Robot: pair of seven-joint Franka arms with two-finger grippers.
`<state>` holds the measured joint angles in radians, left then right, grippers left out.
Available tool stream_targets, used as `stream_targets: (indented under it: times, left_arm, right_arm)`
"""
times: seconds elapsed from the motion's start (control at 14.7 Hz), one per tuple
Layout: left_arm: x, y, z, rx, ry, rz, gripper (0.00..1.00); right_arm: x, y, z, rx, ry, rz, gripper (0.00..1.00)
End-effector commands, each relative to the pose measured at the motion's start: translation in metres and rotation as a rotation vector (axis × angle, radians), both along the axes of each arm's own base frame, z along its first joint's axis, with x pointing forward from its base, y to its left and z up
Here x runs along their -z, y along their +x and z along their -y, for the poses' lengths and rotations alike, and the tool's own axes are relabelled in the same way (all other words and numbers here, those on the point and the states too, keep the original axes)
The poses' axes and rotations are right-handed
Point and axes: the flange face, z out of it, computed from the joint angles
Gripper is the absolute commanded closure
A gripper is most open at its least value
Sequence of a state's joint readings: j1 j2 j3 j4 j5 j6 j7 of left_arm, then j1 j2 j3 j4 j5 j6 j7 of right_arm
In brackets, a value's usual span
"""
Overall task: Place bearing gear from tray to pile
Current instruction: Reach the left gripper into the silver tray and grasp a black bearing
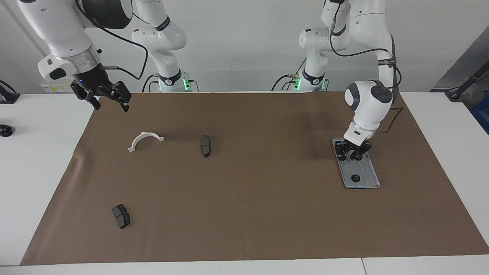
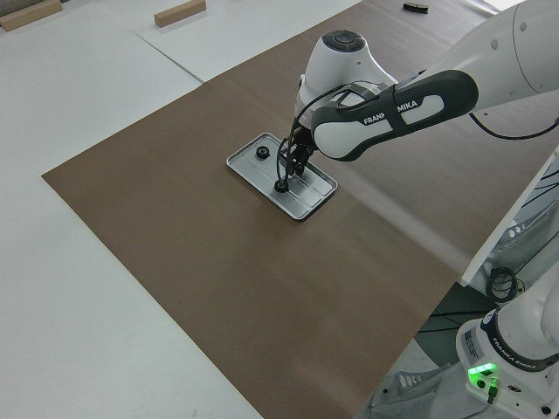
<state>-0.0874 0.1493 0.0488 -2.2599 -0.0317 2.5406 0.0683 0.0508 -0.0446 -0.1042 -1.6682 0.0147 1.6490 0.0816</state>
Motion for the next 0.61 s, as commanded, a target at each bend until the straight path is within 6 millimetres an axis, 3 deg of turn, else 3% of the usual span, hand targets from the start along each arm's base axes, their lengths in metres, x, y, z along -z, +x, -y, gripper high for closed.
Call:
stream_targets:
  times: [0.0,0.07,0.41,0.55]
  left_arm:
    - [0.0024,-0.0008,-0.0017,-0.008,0.005,-0.004,0.62]
    - [0.0022,-0.0013,-0.0017,-0.008,0.005,-0.009,0.66]
    - [0.0010,-0.0049,0.0007,-0.004,0.004,-0.038,0.67]
    - [0.0002,-0.0058,-0.0009,-0.006,0.005,-0.049,0.80]
  right_arm:
    - [-0.0031,-0.0055,-0.0002,-0.006,0.005,-0.010,0.00]
    - [-0.0031,-0.0054,-0.0004,-0.006,0.007,-0.010,0.00]
    - [-0.0031,-0.0055,-0.0002,-0.006,0.005,-0.010,0.00]
    - [-0.0024,-0.0055,-0.0002,-0.006,0.005,-0.011,0.00]
